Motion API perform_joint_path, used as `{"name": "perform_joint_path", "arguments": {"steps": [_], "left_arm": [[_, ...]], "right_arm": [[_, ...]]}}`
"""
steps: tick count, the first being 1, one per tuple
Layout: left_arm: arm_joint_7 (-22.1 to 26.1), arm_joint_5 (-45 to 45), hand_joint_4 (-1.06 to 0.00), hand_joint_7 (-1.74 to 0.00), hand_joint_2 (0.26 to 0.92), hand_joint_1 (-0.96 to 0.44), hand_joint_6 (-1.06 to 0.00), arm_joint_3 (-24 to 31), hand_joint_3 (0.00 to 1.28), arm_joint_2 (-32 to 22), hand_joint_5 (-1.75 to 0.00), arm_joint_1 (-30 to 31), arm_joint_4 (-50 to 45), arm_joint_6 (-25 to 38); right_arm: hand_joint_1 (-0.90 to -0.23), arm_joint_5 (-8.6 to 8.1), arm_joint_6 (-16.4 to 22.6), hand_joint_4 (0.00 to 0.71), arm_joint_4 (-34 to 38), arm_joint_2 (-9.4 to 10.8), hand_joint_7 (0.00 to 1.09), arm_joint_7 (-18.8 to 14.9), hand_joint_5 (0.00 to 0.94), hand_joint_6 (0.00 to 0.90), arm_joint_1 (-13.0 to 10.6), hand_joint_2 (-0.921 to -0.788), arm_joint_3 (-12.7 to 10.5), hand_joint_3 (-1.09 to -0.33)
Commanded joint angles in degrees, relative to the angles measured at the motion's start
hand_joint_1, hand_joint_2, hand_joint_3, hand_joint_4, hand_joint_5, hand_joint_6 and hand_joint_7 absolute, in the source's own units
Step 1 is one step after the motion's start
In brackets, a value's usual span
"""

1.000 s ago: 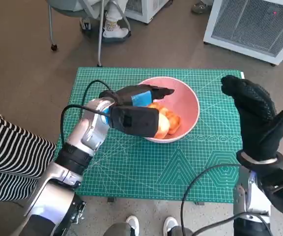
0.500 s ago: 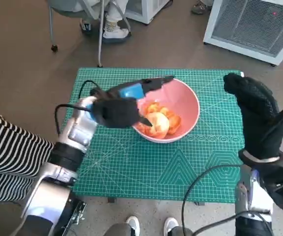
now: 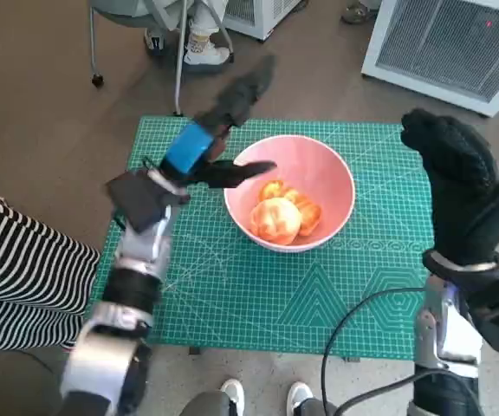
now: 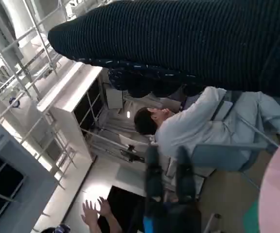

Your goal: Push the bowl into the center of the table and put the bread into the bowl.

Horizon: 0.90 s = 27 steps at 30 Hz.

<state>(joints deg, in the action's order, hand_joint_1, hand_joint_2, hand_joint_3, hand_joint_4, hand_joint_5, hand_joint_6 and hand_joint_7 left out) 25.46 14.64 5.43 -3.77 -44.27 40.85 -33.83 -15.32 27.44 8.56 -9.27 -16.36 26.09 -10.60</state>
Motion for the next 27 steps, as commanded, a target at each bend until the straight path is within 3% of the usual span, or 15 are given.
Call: {"name": "perform_joint_path", "arguments": {"steps": [1, 8, 17, 27], "left_arm": [[5.27, 6.45, -0.12, -0.49, 0.921, -0.79, -0.01, 1.57, 0.65, 0.87, -0.03, 2.38, -3.65, 5.18], [7.78, 6.52, -0.12, -0.5, 0.921, -0.76, 0.0, 1.8, 0.66, 0.64, -0.03, 5.14, -5.44, 5.19], [5.82, 3.31, -0.09, -0.39, 0.921, -0.73, 0.0, 2.41, 0.64, 0.72, -0.01, 6.61, -3.88, 0.32], [7.49, 5.11, -0.09, -0.37, 0.921, -0.73, 0.0, 4.14, 0.62, 0.67, -0.01, 6.76, -1.5, -0.99]], "right_arm": [[-0.688, 1.37, 0.59, 0.198, 4.29, 0.33, 0.45, 1.1, 0.006, 0.081, 0.73, -0.921, -0.22, -0.735], [-0.685, 1.23, 1.07, 0.195, 8.24, 0.65, 0.44, 1.15, 0.003, 0.081, 2.06, -0.921, -0.1, -0.741], [-0.691, 1.04, 0.73, 0.192, 8.7, 0.4, 0.43, 0.81, 0.001, 0.083, 2.41, -0.921, 0.19, -0.739], [-0.692, 0.75, -0.37, 0.193, 6.53, 0.29, 0.43, 0.55, 0.001, 0.086, 2.25, -0.921, 0.94, -0.734]]}}
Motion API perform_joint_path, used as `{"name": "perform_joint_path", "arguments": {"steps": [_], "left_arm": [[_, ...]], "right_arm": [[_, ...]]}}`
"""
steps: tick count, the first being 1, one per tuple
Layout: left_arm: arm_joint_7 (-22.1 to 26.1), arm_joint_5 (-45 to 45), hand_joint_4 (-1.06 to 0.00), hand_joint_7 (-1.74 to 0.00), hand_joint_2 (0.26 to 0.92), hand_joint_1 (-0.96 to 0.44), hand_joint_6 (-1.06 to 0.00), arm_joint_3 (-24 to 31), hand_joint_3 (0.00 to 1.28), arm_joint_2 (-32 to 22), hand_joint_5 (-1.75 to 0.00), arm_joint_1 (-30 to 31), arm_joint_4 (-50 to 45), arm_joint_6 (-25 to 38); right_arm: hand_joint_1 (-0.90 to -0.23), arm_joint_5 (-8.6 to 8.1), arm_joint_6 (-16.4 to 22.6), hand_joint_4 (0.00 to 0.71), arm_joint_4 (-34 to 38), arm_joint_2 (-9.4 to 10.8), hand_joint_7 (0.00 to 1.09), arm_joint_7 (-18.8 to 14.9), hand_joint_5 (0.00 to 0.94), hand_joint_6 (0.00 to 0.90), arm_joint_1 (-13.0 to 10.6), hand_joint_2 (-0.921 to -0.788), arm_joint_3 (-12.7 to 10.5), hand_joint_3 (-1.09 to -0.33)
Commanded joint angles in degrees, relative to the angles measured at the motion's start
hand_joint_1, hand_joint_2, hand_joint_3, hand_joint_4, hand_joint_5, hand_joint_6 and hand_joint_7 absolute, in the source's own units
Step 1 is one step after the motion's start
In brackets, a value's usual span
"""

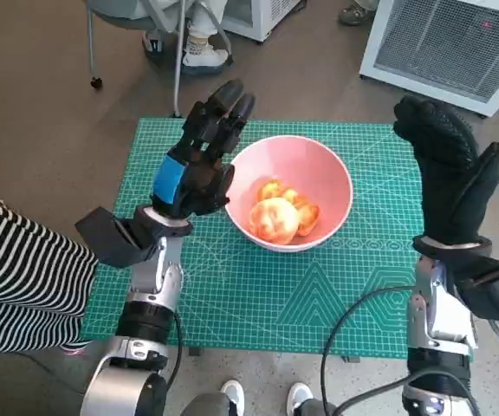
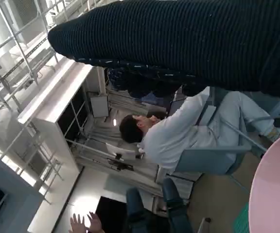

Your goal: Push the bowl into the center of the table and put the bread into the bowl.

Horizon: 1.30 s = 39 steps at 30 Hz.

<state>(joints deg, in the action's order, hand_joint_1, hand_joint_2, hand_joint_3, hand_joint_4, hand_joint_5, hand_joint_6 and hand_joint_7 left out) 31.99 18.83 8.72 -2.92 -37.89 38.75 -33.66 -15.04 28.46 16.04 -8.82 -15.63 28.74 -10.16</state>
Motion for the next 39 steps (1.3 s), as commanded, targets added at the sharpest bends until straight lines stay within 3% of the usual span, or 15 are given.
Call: {"name": "perform_joint_path", "arguments": {"steps": [1, 20, 39], "left_arm": [[1.09, 0.99, -0.09, -0.38, 0.921, -0.73, 0.0, 0.96, 0.61, -0.18, -0.01, 0.43, 0.56, -1.27], [3.14, 1.31, -0.11, -0.43, 0.921, -0.76, 0.0, 0.58, 0.5, -1.48, -0.01, 3.69, -6.85, -1.65], [4.94, 3.83, -0.04, -0.27, 0.921, -0.75, 0.0, 2.8, 0.44, -0.91, 0.0, 2.17, -2.19, -5.2]], "right_arm": [[-0.694, 0.45, -1.52, 0.192, -1.22, -0.21, 0.43, -0.18, 0.001, 0.087, -0.45, -0.921, 0.56, -0.732], [-0.714, 0.21, -3.34, 0.185, -4.16, -0.43, 0.42, -0.47, 0.0, 0.125, -0.71, -0.921, 0.96, -0.679], [-0.722, -0.79, -2.96, 0.179, -1.97, -0.37, 0.41, -2.24, 0.001, 0.128, -0.03, -0.921, 1.04, -0.674]]}}
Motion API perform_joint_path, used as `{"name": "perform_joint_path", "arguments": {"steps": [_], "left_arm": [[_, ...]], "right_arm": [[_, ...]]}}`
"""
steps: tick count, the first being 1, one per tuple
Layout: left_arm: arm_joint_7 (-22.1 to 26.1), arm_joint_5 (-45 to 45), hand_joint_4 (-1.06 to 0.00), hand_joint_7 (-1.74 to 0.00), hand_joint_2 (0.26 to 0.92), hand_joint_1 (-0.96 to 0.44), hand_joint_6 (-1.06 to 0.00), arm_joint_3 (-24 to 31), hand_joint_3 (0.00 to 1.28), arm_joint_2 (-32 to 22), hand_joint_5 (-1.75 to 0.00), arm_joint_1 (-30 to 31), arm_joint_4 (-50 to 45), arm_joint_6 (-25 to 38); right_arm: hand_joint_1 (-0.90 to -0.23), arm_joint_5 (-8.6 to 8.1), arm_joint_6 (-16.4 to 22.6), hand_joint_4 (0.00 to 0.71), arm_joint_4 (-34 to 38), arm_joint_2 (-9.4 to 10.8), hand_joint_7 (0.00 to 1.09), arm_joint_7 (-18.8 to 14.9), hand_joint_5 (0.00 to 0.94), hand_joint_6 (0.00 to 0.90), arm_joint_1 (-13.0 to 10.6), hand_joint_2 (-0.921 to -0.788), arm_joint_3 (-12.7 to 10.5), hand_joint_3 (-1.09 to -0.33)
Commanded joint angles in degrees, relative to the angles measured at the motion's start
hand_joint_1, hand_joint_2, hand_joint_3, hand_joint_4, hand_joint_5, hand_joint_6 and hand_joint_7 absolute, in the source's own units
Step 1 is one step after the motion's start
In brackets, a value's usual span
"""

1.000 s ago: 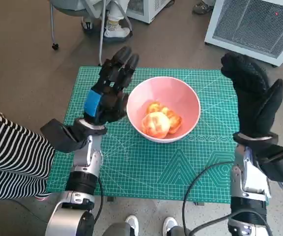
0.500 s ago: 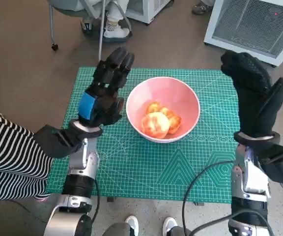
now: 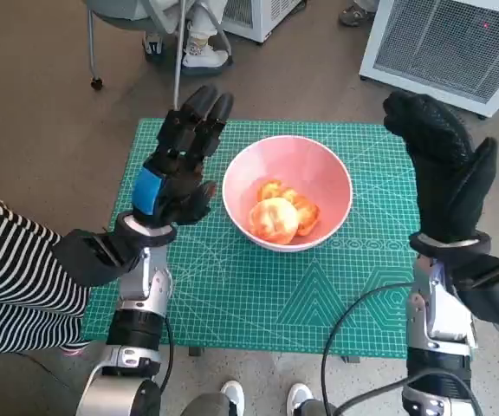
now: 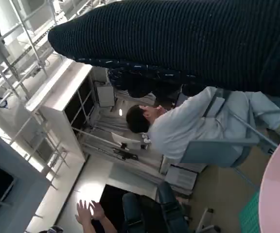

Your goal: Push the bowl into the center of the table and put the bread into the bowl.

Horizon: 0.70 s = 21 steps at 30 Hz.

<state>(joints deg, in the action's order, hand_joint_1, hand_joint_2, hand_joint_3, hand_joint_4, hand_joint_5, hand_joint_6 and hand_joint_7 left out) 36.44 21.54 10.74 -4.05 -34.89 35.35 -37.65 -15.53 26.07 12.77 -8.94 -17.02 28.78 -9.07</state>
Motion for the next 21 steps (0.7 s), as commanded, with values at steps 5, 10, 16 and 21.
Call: {"name": "perform_joint_path", "arguments": {"steps": [5, 10, 16, 21], "left_arm": [[0.88, 1.41, -0.05, -0.26, 0.921, -0.75, 0.0, 0.9, 0.44, 0.19, 0.0, -1.19, 2.02, -1.55], [1.05, 1.19, -0.05, -0.26, 0.921, -0.75, -0.01, 0.89, 0.43, 0.09, -0.01, -1.43, 2.43, -1.72], [0.92, 0.59, -0.05, -0.26, 0.921, -0.75, -0.01, 0.94, 0.43, -0.3, -0.01, -1.91, 3.23, -1.86], [0.76, 0.13, -0.06, -0.26, 0.921, -0.74, -0.01, 0.82, 0.43, -0.52, -0.01, -2.13, 3.49, -1.92]], "right_arm": [[-0.716, -0.52, -0.42, 0.187, 1.8, 0.05, 0.41, -1.37, 0.005, 0.134, -0.03, -0.921, 0.03, -0.668], [-0.713, -0.83, -0.36, 0.188, 2.3, 0.16, 0.4, -1.84, 0.005, 0.136, 0.15, -0.921, -0.07, -0.666], [-0.705, -0.85, -0.27, 0.191, 2.52, 0.22, 0.4, -2.19, 0.005, 0.138, 0.19, -0.921, -0.09, -0.664], [-0.704, -0.75, -0.14, 0.196, 3.03, 0.21, 0.4, -2.25, 0.007, 0.139, 0.55, -0.921, -0.13, -0.664]]}}
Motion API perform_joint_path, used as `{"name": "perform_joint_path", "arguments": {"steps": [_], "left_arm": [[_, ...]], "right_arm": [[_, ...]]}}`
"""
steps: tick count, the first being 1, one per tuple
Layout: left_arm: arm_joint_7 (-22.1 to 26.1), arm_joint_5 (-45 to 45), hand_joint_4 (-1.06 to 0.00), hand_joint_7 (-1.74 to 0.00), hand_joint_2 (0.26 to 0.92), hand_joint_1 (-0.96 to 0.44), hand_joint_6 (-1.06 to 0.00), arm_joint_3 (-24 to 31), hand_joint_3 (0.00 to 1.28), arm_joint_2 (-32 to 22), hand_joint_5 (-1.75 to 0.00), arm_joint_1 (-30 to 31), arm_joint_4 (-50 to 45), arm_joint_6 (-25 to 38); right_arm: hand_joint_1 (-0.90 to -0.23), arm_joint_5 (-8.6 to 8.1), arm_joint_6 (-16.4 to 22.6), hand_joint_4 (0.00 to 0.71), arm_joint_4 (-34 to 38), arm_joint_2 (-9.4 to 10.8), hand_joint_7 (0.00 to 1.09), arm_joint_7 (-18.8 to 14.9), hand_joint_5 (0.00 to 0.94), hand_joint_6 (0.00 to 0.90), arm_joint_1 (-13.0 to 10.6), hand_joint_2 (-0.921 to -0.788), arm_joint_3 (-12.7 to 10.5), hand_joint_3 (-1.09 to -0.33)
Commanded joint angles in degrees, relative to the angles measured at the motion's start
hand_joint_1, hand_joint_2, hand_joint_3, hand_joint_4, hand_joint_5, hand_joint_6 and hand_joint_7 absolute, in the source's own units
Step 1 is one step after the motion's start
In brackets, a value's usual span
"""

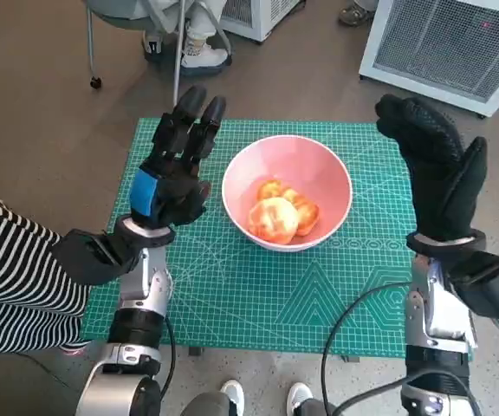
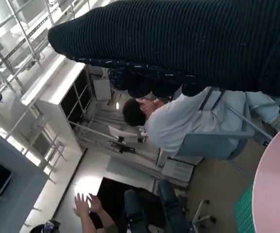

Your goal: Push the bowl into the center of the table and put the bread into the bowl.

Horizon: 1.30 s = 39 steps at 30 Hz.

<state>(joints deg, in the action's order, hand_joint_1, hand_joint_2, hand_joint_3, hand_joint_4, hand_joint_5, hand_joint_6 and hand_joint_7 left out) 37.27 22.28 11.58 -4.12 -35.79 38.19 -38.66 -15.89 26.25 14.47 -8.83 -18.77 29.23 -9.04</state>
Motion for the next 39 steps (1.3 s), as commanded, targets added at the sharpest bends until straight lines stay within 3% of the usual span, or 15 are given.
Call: {"name": "perform_joint_path", "arguments": {"steps": [1, 39], "left_arm": [[-0.06, -0.71, -0.06, -0.26, 0.921, -0.74, -0.02, -0.04, 0.43, -0.51, -0.01, -1.33, 0.78, -0.93], [0.04, -1.29, -0.07, -0.3, 0.921, -0.71, -0.04, -0.67, 0.44, -0.59, 0.0, -1.65, -0.04, 0.86]], "right_arm": [[-0.704, -0.37, -0.22, 0.196, 1.43, 0.1, 0.4, -0.52, 0.007, 0.139, 0.14, -0.921, -0.15, -0.664], [-0.685, -0.96, 2.27, 0.196, 3.73, 0.36, 0.38, -2.12, 0.002, 0.138, 0.64, -0.921, -0.81, -0.668]]}}
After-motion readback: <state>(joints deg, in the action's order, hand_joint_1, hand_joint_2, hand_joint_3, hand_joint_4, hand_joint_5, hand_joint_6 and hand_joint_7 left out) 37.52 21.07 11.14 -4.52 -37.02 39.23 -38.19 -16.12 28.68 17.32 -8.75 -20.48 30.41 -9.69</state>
